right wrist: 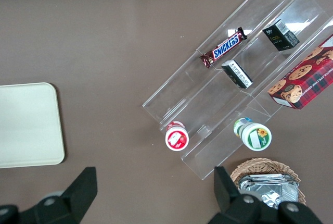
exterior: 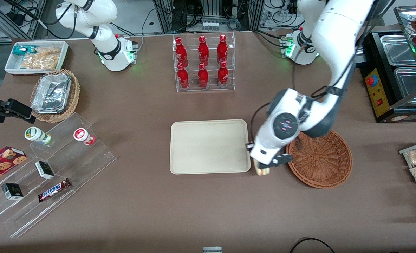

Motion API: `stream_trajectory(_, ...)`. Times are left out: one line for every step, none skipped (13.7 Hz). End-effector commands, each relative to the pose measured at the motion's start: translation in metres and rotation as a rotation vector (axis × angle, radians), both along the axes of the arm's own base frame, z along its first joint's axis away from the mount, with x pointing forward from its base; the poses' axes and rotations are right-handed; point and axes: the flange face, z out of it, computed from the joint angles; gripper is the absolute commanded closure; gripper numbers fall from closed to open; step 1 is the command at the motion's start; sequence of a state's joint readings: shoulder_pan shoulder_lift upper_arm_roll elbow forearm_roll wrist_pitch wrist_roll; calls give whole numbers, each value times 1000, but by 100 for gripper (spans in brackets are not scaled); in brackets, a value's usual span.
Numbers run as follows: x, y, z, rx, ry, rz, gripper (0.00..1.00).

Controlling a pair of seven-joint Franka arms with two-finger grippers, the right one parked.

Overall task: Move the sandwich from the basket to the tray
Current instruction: 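Lift the sandwich and carry it over the cream tray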

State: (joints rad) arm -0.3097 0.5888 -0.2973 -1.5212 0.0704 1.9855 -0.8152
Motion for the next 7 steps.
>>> stream_trajectory(-9,-60,-21,-5,12,-25,87)
stream_trajectory(-18,-77,-26,-10,15,-41,86)
stream_trajectory(-19,-87,-28,-29,2,-47,85)
stream_trajectory(-20,-100,-31,-51,-17,-56,84)
stream_trajectory(-29,-123,-34,-63,-25,-80,84)
stream_trajectory(-34,-136,-43,-61,-23,-87,84)
stream_trajectory(-39,-143,-54,-54,-16,-91,84)
